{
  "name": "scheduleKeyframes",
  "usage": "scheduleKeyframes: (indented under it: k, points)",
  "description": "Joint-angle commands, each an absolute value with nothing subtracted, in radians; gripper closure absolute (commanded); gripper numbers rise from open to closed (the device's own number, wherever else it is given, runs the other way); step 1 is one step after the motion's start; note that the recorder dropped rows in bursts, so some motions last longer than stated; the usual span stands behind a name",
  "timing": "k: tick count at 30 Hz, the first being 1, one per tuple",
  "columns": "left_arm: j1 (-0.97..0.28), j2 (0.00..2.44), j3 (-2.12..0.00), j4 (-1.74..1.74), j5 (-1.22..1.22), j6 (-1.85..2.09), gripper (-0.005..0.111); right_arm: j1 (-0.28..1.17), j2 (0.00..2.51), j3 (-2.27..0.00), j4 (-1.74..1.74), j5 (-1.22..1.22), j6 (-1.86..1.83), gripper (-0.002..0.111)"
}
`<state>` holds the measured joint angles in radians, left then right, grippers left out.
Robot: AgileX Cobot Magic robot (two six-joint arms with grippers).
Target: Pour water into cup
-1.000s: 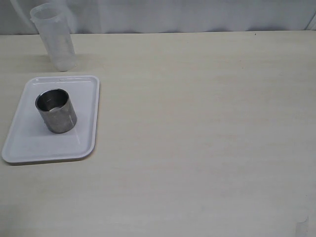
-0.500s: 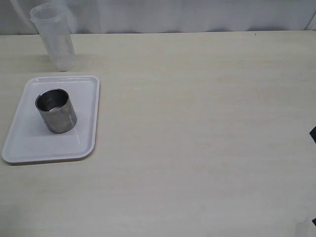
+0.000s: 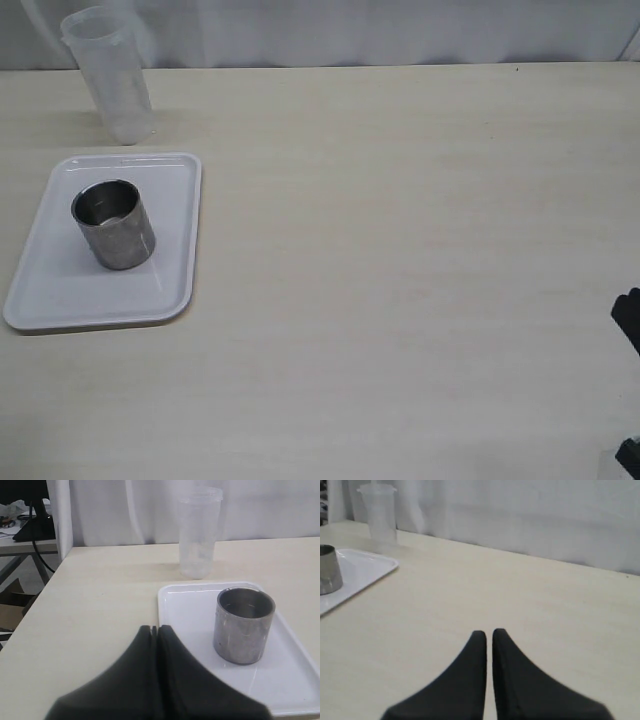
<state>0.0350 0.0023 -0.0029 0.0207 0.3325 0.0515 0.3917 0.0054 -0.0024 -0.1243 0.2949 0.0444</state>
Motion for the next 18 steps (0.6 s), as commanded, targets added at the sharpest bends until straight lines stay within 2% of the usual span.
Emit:
scheduleKeyframes:
  k: [1, 9, 18]
  points:
    - [0.034, 0.0, 0.0, 0.018, 0.324, 0.05, 0.107, 0.305, 0.0, 0.0, -0.113, 0.322, 0.048, 0.104]
    - [0.034, 0.0, 0.0, 0.018, 0.324, 0.05, 0.107, 0.078, 0.0, 0.0, -0.129, 0.321, 0.048, 0.104]
    - [0.034, 0.0, 0.0, 0.018, 0.324, 0.05, 0.107, 0.036, 0.0, 0.0, -0.18, 0.337, 0.038, 0.104]
